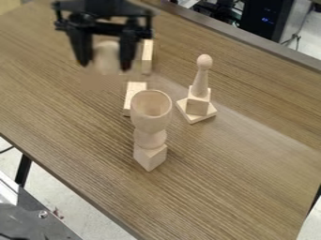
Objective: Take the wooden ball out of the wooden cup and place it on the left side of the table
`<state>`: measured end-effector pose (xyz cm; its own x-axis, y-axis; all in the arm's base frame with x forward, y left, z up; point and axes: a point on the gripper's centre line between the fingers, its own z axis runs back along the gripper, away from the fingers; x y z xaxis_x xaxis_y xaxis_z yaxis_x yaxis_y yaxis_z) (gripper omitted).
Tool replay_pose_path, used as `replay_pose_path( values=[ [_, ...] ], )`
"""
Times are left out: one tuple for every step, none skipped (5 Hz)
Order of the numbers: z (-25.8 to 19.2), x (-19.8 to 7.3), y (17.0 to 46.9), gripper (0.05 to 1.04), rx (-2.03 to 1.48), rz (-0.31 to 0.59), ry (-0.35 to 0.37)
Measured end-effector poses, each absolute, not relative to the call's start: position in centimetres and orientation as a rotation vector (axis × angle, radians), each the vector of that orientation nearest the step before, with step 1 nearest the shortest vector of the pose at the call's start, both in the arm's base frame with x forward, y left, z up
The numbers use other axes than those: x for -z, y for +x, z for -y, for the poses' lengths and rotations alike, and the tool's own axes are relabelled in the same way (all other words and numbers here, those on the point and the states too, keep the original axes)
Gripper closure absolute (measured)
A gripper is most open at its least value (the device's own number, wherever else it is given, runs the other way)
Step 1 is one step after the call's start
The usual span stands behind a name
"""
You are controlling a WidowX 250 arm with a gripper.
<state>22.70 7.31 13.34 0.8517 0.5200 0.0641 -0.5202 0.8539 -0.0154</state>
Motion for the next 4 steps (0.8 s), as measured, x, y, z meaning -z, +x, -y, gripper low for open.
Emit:
replay_pose_path(
  values=[
    [-10.9,-12.3,23.2,0.361,-0.636,0.056,-0.007],
    [-13.7,-9.8,23.8,0.361,-0.692,0.016,-0.031],
    [-15.7,-6.7,24.0,0.361,-0.725,-0.035,-0.048],
    [-16.2,-5.3,23.5,0.361,-0.748,-0.070,-0.071]
  ],
)
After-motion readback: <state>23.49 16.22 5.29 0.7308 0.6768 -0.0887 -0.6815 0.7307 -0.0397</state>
